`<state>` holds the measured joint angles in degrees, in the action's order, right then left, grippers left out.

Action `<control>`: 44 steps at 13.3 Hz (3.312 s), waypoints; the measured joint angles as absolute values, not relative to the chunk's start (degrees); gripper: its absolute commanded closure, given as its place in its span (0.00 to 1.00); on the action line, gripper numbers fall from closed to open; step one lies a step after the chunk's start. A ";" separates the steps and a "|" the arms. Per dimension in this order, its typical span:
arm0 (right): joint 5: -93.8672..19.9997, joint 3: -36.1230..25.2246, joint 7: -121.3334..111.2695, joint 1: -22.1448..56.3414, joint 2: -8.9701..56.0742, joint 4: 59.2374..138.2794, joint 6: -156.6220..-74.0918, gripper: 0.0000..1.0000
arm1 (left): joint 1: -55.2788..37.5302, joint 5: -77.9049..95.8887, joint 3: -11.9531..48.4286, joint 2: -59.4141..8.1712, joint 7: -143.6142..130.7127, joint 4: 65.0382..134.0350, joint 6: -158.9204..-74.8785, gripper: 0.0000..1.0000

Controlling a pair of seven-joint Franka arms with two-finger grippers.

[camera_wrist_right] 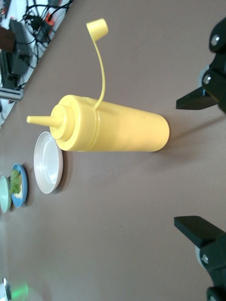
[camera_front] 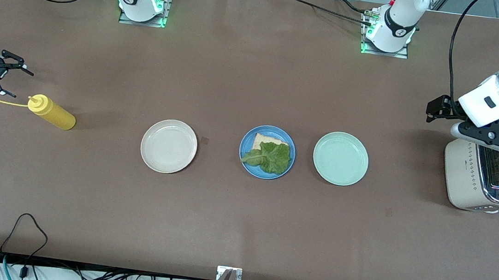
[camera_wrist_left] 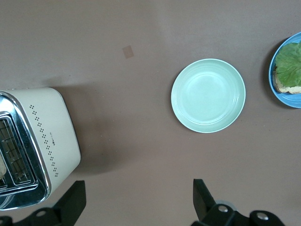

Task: Make sandwich in blue plate with both arms
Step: 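Close the right gripper around the yellow bottle's body, then lift the yellow bottle with the right gripper over the blue plate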

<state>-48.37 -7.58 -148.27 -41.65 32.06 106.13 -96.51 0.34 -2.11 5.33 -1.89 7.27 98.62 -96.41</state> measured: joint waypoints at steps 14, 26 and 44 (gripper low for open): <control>-54.85 0.73 -150.68 -42.79 43.36 97.83 -95.76 0.00 | 0.34 -2.11 5.34 -3.19 6.87 97.90 -96.67 0.00; -55.13 4.97 -150.68 -41.57 46.01 97.79 -97.34 0.28 | 0.34 -2.11 5.35 -3.41 6.83 97.65 -96.67 0.00; -29.66 15.92 -114.54 -16.76 16.74 108.45 -126.90 1.00 | 0.32 -2.11 5.38 -3.45 6.80 97.60 -96.67 0.00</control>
<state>-29.66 15.92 -114.54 -16.76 16.74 108.45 -126.90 0.32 -2.11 5.38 -3.45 6.80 97.60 -96.67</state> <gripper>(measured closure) 0.537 0.000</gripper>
